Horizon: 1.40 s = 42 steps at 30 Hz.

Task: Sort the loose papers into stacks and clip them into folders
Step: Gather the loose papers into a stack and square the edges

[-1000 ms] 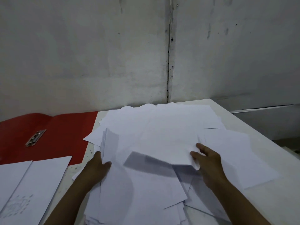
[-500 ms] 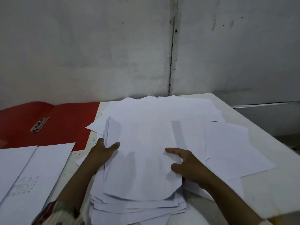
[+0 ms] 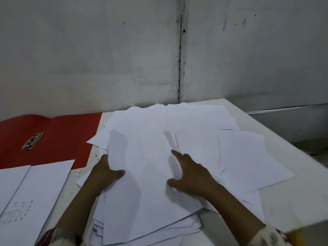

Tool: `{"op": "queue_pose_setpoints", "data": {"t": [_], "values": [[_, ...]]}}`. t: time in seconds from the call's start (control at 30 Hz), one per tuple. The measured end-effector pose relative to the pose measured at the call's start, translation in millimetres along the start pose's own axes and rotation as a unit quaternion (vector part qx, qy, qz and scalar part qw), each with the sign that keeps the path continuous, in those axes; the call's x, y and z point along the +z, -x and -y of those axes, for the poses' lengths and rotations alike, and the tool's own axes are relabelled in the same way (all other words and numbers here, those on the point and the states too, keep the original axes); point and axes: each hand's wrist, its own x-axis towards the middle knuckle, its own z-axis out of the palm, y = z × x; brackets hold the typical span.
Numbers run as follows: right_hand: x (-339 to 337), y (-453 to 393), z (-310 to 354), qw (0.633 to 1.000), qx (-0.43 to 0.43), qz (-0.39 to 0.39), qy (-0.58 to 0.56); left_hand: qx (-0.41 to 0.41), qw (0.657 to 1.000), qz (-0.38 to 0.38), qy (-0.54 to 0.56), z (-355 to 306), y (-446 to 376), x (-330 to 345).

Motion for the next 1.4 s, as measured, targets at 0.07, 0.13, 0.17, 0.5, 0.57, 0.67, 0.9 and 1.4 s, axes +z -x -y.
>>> {"op": "queue_pose_setpoints", "data": {"t": [0.07, 0.13, 0.17, 0.5, 0.57, 0.67, 0.9, 1.4], "values": [[-6, -9, -18, 0.991, 0.05, -0.108, -0.068, 0.003, 1.0, 0.0, -0.007, 0, -1, 1], [-12, -21, -43, 0.973, 0.141, -0.179, -0.039, 0.005, 1.0, 0.001, -0.009, 1, -2, 2], [-14, -26, -55, 0.963, 0.193, -0.187, -0.005, 0.004, 1.0, 0.0, -0.011, 1, -2, 2], [-27, -60, -69, 0.94, 0.297, -0.161, -0.051, 0.009, 0.999, 0.004, -0.053, -5, 0, 5], [-32, -66, -70, 0.923, 0.3, -0.189, -0.153, 0.008, 0.999, 0.005, -0.052, -6, 1, 6], [-32, -67, -75, 0.904, 0.233, -0.223, -0.28, 0.006, 0.999, 0.006, -0.047, -6, 1, 5], [-32, -53, -91, 0.86, 0.182, -0.318, -0.355, 0.01, 0.999, 0.004, -0.038, -7, 3, 3], [-54, -25, -80, 0.757, 0.192, -0.381, -0.494, 0.019, 1.0, -0.017, 0.012, 0, 8, -16]]}}
